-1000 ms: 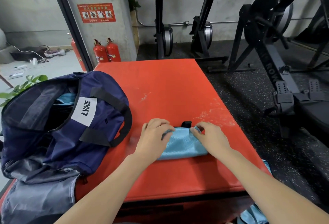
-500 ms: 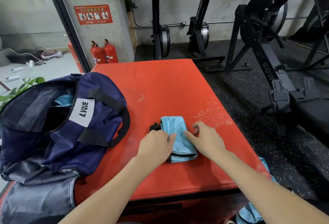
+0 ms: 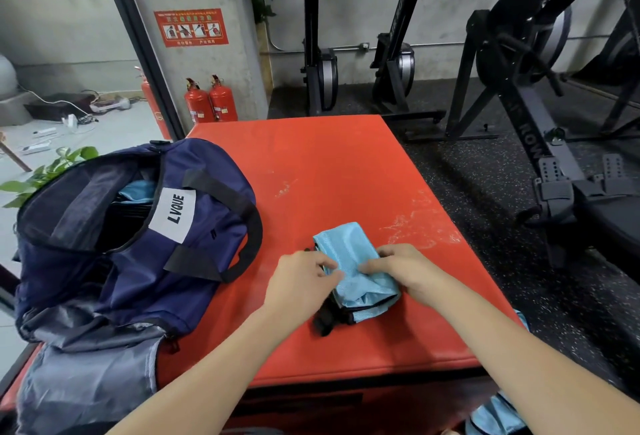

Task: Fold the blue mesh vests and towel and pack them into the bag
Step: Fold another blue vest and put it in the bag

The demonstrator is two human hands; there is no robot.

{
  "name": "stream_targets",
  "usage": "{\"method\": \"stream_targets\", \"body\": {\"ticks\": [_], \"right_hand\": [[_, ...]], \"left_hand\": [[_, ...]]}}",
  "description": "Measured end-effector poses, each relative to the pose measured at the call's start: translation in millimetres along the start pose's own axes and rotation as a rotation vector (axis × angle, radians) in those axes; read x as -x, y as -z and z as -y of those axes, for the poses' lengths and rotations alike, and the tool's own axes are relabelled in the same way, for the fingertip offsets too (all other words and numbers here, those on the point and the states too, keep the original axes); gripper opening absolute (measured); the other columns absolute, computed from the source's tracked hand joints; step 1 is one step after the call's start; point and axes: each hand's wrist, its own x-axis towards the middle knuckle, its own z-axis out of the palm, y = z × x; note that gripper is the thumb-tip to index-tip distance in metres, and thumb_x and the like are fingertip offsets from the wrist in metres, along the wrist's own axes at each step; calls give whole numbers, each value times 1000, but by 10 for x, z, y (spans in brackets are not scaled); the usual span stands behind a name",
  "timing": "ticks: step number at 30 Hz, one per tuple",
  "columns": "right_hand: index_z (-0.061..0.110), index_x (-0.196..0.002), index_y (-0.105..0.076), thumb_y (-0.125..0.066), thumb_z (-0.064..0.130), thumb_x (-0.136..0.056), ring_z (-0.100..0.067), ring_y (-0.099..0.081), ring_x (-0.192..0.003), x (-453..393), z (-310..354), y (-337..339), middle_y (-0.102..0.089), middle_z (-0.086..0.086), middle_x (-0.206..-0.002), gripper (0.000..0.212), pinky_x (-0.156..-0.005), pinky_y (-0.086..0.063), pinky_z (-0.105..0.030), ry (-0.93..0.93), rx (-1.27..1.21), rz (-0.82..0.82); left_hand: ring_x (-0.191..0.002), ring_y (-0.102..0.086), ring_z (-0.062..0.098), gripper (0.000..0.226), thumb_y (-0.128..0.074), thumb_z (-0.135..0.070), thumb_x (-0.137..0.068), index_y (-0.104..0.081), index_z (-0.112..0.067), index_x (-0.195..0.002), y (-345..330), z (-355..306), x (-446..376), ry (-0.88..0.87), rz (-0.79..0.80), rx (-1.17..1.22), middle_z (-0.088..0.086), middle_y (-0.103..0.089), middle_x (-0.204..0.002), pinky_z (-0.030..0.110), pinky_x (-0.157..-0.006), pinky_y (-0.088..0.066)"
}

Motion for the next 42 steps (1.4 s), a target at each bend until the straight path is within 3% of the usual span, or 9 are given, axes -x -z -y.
{"method": "stream_targets", "body": {"ticks": [3,8,13,22,27,32,36,39,42], "right_hand": [[11,-99,-76,-73,0,-77,-27,-70,-86,59,90,-3,-75,-16,-100,24,-89,-54,-44,75,-54,80],[14,-106,-75,-72,1,-81,-27,-67,-93,222,257,-5,-70,-21,-113,28,-87,-49,-39,156,-62,272],[14,-108,-75,-71,5,-86,-26,-68,-96,341,402,-17,-71,-19,-115,24,-87,-49,-37,164,17,388],[11,-119,-69,-84,16,-69,-23,-69,-102,376,449,-204,-72,-10,-116,52,-86,-54,-34,148,-110,386],[10,-115,-64,-98,36,-40,-27,-70,-92,453,596,-635,-73,-15,-109,86,-78,-56,-37,304,-421,104],[24,-106,-50,-77,29,-85,-20,-63,-81,538,900,-1093,-65,-8,-101,35,-71,-48,-39,433,-302,-180],[21,-80,-44,-76,27,-85,-12,-45,-67,571,1332,-1544,-48,4,-76,33,-62,-38,-32,602,-205,-215],[15,-73,-46,-74,11,-85,-5,-40,-59,560,1674,-1949,-46,5,-68,31,-57,-35,-21,727,-133,-179],[16,-79,-61,-67,2,-88,-6,-49,-63,431,1911,-2340,-59,6,-74,18,-63,-40,-17,740,-86,-97]], "left_hand": [[-80,-56,-1,19,-79,-30,-76,-75,-42,-90,153,64,-81,-171,-174,36,-17,-58,-87,21,-75,-48],[-133,-36,-6,31,-80,-15,-77,-78,-44,-88,457,98,-121,-259,97,260,-20,-42,-142,18,-106,-32],[-84,-66,7,20,-80,-8,-80,-81,-27,-86,669,60,-6,-207,265,428,-2,-75,-93,19,-76,-49],[-84,-64,8,22,-69,-17,-90,-76,-39,-90,905,233,288,-184,-144,380,-5,-68,-99,13,-76,-45],[-101,-57,5,34,-62,-21,-85,-66,-48,-105,1113,342,518,-209,-234,422,-4,-62,-114,8,-87,-39],[-114,-53,-2,44,-62,-6,-88,-62,-37,-120,1403,469,640,-256,-391,486,-17,-61,-120,13,-96,-38],[-95,-64,16,37,-65,-16,-90,-65,-44,-114,1765,734,606,-171,-609,571,-12,-65,-117,35,-86,-53],[-69,-54,26,27,-68,-29,-88,-67,-45,-110,2086,1022,560,-45,-762,561,-11,-68,-102,37,-70,-51],[-62,-42,15,21,-65,-37,-91,-68,-44,-111,2334,1277,459,42,-841,509,-12,-56,-78,32,-66,-39]]}}
